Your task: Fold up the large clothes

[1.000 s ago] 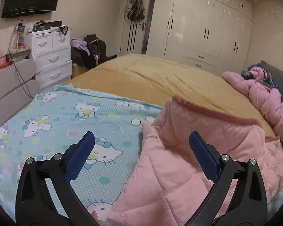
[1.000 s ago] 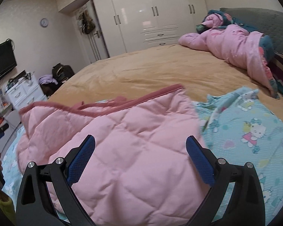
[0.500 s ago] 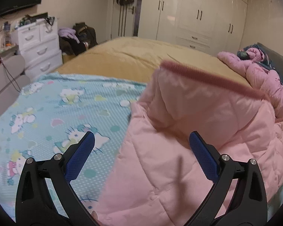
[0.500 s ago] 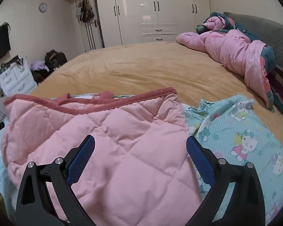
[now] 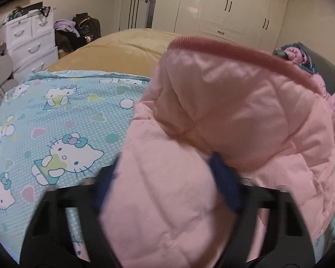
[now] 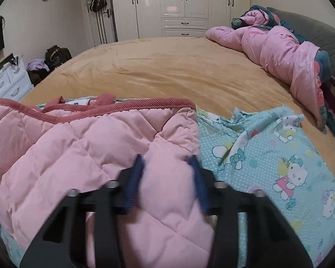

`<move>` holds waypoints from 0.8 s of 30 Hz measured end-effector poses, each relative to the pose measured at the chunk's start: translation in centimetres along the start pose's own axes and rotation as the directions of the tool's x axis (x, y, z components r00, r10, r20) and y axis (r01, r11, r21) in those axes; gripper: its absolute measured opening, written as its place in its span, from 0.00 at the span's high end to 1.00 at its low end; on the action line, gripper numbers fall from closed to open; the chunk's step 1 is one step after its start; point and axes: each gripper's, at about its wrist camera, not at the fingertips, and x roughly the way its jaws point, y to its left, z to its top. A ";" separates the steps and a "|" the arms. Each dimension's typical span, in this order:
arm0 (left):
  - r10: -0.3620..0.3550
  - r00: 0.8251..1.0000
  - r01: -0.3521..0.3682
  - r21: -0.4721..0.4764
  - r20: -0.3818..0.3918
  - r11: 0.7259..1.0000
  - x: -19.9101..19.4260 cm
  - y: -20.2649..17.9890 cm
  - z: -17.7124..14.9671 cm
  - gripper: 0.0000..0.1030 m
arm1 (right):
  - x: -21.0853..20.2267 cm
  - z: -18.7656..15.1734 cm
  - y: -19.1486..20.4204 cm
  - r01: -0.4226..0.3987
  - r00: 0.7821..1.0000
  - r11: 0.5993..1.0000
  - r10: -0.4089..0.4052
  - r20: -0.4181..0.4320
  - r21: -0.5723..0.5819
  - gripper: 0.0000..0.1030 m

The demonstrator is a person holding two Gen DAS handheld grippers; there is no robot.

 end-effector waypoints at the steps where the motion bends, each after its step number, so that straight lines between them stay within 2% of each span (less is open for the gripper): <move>1: -0.004 1.000 0.004 -0.002 0.004 1.000 -0.1 0.0 0.0 0.69 | -0.2 -0.2 -0.1 0.002 1.000 1.000 -0.002 0.011 0.003 0.77; 3: -0.005 1.000 0.005 -0.004 0.023 1.000 -0.5 0.2 0.2 0.83 | -1.0 -0.3 0.0 0.002 0.999 1.000 -0.002 0.044 0.006 0.81; 4: -0.020 0.999 0.021 -0.018 0.041 1.000 -1.0 0.4 0.4 0.85 | -1.6 -0.2 0.0 0.005 0.998 1.000 -0.006 0.065 0.009 0.83; 9: -0.060 0.984 0.072 -0.070 0.165 0.995 -4.2 1.1 1.9 0.89 | -4.9 2.8 -0.8 -0.014 0.981 0.998 0.001 0.194 0.066 0.85; 11: -0.087 0.971 0.109 -0.091 0.223 0.990 -5.5 1.3 3.0 0.89 | -5.4 4.5 -1.0 -0.032 0.974 0.996 0.012 0.228 0.087 0.86; 14: -0.075 0.957 0.106 -0.095 0.279 0.990 -6.0 1.1 4.0 0.89 | -4.9 6.5 -0.8 -0.010 0.966 0.995 -0.017 0.258 0.103 0.86; 17: -0.062 0.949 0.099 -0.108 0.308 0.989 -5.4 1.0 4.6 0.89 | -3.0 7.9 -0.8 0.022 0.964 0.989 -0.059 0.260 0.143 0.87; 24: -0.014 0.961 0.035 -0.073 0.277 0.997 -1.9 1.4 5.0 0.89 | 2.6 8.2 -0.4 0.105 0.975 0.985 -0.130 0.180 0.140 0.87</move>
